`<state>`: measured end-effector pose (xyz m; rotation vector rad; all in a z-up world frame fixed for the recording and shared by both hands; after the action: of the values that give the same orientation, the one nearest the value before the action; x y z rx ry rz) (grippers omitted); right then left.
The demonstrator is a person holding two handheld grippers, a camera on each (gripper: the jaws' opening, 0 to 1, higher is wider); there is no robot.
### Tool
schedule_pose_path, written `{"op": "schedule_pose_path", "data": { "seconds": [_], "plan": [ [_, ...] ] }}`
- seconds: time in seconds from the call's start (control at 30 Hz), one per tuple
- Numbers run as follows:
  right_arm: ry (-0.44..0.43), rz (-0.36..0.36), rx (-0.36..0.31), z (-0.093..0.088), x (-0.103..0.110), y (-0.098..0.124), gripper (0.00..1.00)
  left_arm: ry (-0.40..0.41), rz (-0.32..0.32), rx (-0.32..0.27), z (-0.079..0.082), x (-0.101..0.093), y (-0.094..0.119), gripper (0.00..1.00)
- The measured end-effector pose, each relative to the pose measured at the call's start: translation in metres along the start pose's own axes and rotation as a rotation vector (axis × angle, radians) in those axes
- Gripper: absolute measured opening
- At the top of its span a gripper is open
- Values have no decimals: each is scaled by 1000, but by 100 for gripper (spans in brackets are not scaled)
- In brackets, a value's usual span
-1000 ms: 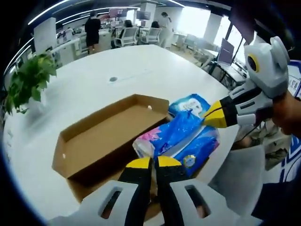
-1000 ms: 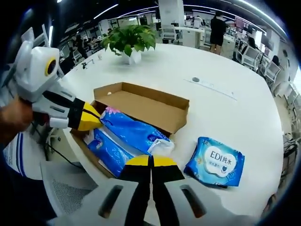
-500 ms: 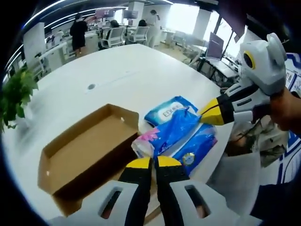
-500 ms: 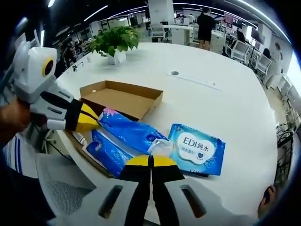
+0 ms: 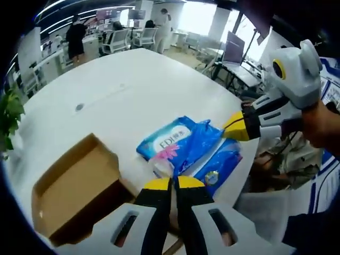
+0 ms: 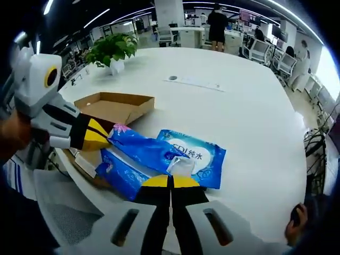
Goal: Operate the shoe box by opening the lid, removing the specified soft item, and placing it in the target area until the item is outside and the box remains undamaged.
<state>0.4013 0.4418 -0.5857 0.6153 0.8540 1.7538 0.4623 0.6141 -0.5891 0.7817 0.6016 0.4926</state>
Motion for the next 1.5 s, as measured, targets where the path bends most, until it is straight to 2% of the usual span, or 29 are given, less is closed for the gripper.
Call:
{"op": "schedule_pose_path", "data": {
  "seconds": [0.4, 0.87, 1.13, 1.3, 1.5],
  "plan": [
    [-43, -39, 6, -20, -58, 3, 0, -27, -32, 30, 28, -32, -47, 0],
    [-71, -51, 17, -42, -116, 1, 0, -42, -44, 72, 52, -61, -98, 0],
    [-71, -65, 17, -49, -149, 3, 0, -54, -44, 75, 73, -79, -126, 0],
    [-80, -82, 14, -54, -176, 6, 0, -78, -46, 89, 88, -91, -144, 0],
    [-92, -82, 19, -61, -191, 5, 0, -97, -52, 111, 95, -100, -160, 0]
  ]
}}
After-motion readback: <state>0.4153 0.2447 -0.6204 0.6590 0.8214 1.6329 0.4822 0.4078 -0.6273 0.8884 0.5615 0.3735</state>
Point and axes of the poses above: the point that each gripper's makers call its tool centre point, and the gripper's own axes: y roughly backward along the fingers, x roughly to its left, z roughly out of its top, the point moved 9 cm from there along y, roughly backward along the fingers, and after that the axes turned 10 degrees about y, right-handed, at the moved point
